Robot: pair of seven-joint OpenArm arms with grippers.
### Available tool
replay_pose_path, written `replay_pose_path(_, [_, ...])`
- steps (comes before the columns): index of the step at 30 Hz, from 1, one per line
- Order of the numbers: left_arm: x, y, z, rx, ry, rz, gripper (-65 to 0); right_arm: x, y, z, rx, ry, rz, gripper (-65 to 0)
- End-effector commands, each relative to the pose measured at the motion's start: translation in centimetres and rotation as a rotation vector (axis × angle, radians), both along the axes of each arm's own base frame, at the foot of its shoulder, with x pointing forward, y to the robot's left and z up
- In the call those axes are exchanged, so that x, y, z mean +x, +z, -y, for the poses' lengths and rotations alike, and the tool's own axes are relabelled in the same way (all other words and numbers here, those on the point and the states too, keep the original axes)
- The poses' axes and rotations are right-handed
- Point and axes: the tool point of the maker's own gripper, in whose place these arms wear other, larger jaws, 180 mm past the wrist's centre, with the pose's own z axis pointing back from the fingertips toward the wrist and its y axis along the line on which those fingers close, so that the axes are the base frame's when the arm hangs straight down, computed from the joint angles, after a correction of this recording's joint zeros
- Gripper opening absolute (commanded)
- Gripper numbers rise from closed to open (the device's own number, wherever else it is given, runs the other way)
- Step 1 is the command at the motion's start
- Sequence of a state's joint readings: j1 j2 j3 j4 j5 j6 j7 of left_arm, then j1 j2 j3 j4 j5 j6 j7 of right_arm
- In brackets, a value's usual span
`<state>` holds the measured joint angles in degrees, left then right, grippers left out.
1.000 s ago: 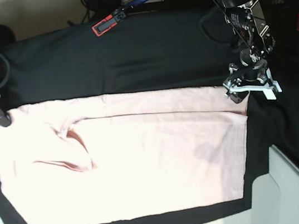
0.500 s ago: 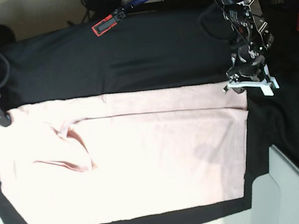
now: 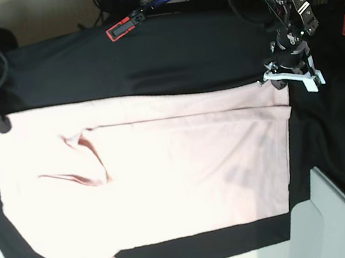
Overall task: Fold the T-shirt properly
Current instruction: 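Pull the folded edge back toward the collar, unfolding the shirt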
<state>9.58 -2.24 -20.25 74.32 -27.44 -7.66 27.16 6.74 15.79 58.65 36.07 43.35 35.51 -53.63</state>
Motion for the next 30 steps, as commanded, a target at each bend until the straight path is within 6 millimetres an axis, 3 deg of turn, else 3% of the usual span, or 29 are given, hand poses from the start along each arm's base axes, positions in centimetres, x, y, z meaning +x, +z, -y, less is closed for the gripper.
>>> replay_pose_path(1, [0.4, 1.2, -0.9, 0.029, 0.007, 0.036, -65.0, -0.2, 0.8, 1.9, -0.047, -0.007, 0.003, -65.0])
replay_pose_path(14, [-3.8, 2.4, -1.2, 0.092, -0.025, 0.010, -65.0, -5.3, -1.0, 1.7, -0.050, 0.028, -0.094, -65.0])
replay_pose_path(25, [-7.3, 1.1, -1.2, 0.095, -0.029, -0.061, -65.0, -9.0, -1.9, 0.7, -0.050, 0.105, -0.142, -65.0])
replay_pose_path(27, [-7.6, 1.0, -1.3, 0.096, -0.030, -0.067, -65.0, -9.5, -1.9, 1.0, -0.059, 0.110, -0.149, -65.0])
replay_pose_path(30, [-7.5, 1.9, -1.3, 0.111, -0.038, -0.050, -65.0, -9.1, -0.2, 2.7, -0.155, 0.130, -0.128, -65.0])
